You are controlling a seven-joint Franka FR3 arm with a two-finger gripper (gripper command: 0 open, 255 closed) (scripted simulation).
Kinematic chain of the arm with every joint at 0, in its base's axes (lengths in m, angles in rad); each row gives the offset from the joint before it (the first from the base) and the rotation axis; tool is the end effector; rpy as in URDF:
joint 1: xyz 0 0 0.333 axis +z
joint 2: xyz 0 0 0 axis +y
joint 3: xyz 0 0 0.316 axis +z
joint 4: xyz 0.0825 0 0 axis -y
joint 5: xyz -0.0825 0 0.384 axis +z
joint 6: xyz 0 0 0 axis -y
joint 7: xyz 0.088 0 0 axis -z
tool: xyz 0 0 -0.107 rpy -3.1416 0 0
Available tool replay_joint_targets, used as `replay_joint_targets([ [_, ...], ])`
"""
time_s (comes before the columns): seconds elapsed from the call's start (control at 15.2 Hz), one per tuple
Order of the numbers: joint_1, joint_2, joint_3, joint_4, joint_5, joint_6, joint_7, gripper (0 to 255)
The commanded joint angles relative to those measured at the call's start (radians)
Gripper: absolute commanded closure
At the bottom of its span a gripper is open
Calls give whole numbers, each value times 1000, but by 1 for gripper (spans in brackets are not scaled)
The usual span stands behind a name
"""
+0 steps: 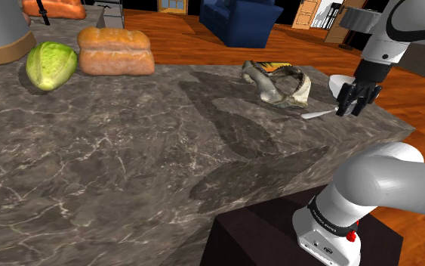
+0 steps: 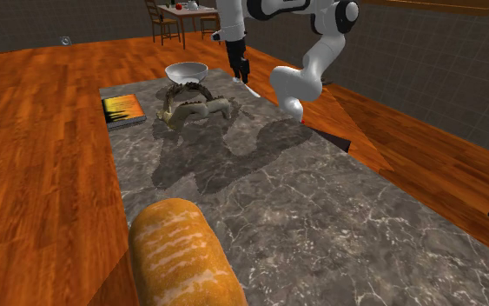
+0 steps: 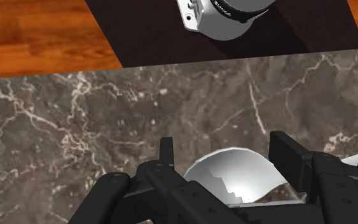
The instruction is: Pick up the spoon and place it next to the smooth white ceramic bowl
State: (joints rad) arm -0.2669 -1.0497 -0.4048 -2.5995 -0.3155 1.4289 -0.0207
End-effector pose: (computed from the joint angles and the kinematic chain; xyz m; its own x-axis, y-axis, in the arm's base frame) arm 0.1581 -0.1975 0.5084 0.8912 -0.4260 -0.1556 -0.4361 -0.8992 -0.0363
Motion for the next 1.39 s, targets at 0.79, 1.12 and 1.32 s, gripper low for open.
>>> replay_joint_targets([
  [0.79, -15, -15, -35, -94, -34, 79, 1, 255],
  [1.12, -15, -15, -35, -94, -34, 79, 1, 0],
  [1.32, 0, 9, -15, -19, -12, 30, -2, 0],
])
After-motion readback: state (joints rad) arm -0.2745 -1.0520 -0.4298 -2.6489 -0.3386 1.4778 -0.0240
